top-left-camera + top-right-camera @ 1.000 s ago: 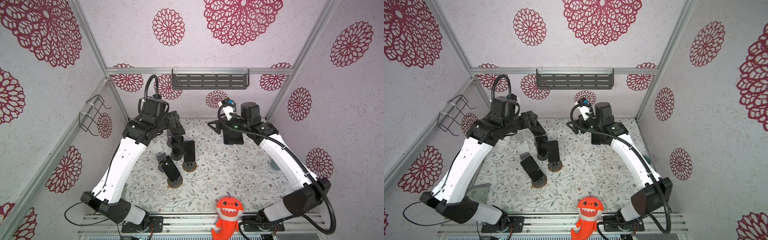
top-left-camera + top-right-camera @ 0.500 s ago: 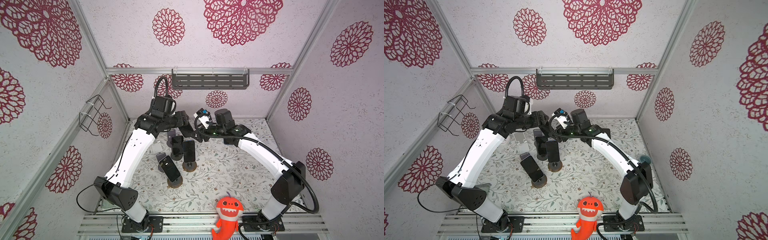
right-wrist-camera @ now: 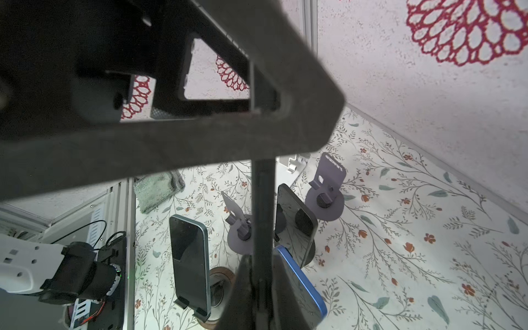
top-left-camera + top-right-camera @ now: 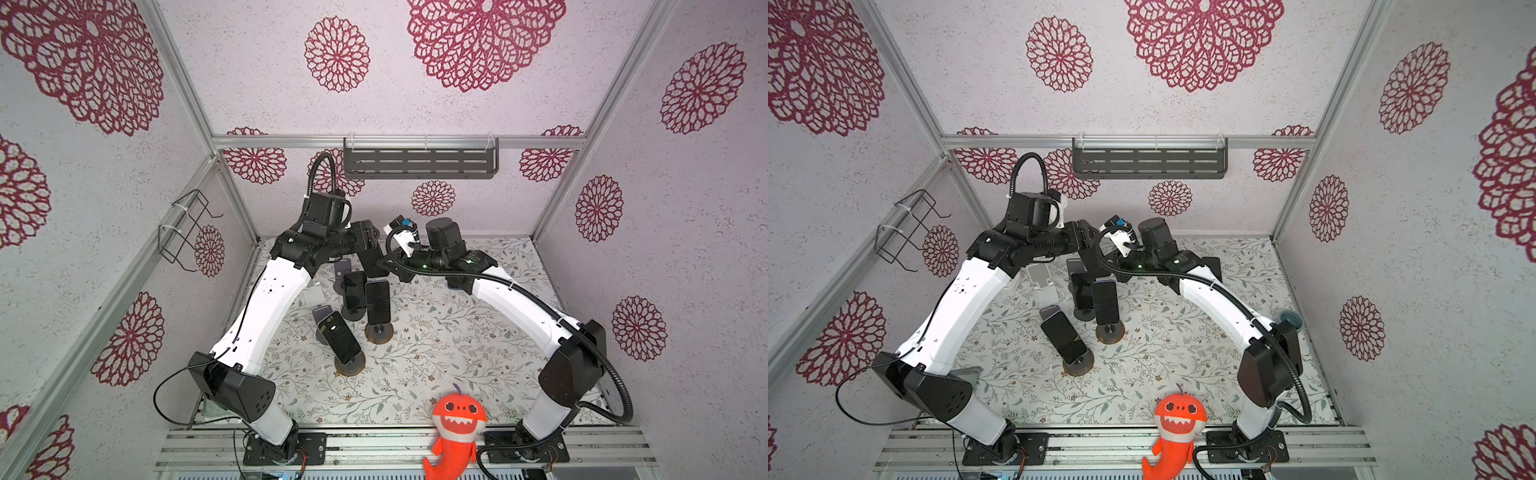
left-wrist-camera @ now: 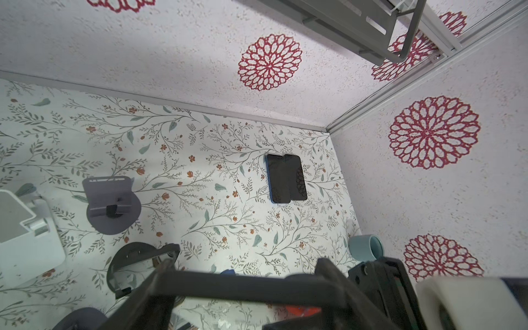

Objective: Remove the phone from the phone stand
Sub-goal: Pass the phone.

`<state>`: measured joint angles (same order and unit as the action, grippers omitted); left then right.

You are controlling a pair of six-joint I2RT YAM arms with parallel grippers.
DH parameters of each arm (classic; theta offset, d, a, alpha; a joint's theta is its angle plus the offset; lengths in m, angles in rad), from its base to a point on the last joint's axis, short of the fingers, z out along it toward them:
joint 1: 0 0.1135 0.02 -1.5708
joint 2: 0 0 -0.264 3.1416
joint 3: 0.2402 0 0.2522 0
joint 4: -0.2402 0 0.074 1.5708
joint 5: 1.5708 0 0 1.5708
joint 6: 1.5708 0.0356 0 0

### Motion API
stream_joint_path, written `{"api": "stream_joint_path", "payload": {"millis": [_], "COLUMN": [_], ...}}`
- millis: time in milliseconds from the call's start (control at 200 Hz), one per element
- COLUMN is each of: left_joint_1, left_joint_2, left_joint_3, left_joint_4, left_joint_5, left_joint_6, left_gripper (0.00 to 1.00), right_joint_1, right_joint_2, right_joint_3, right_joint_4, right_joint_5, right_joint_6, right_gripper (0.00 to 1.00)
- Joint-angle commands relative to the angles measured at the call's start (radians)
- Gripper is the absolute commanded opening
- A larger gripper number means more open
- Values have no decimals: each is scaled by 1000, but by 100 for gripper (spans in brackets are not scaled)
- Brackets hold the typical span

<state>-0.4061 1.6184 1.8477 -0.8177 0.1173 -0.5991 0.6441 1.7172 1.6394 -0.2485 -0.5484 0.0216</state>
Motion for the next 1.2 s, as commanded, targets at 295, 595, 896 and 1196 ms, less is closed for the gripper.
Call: {"api": "stream_joint_path", "payload": {"millis": [295, 595, 896, 1196], "left_joint_1": [103, 175, 129, 122], "left_joint_2": [-190, -175, -93, -68], "left_joint_3": [-319, -513, -530, -516], "left_joint_4": [477, 896, 1205, 1186], "left_joint_5": [207, 511, 623, 605], "left_joint_6": [-80, -187, -277, -264], "left_gripper": [98, 91, 84, 67], "right_joint_1": [-50, -185, -207, -208], "right_joint_2": [-48, -41, -39, -32], "right_joint_3": [28, 94, 105, 84], "right_joint_4": [66, -1, 21, 96], "right_joint_5": [-70, -383, -448, -502], "right_joint_6": [89, 198, 232, 277], "right_gripper": [0, 0, 0, 0]}}
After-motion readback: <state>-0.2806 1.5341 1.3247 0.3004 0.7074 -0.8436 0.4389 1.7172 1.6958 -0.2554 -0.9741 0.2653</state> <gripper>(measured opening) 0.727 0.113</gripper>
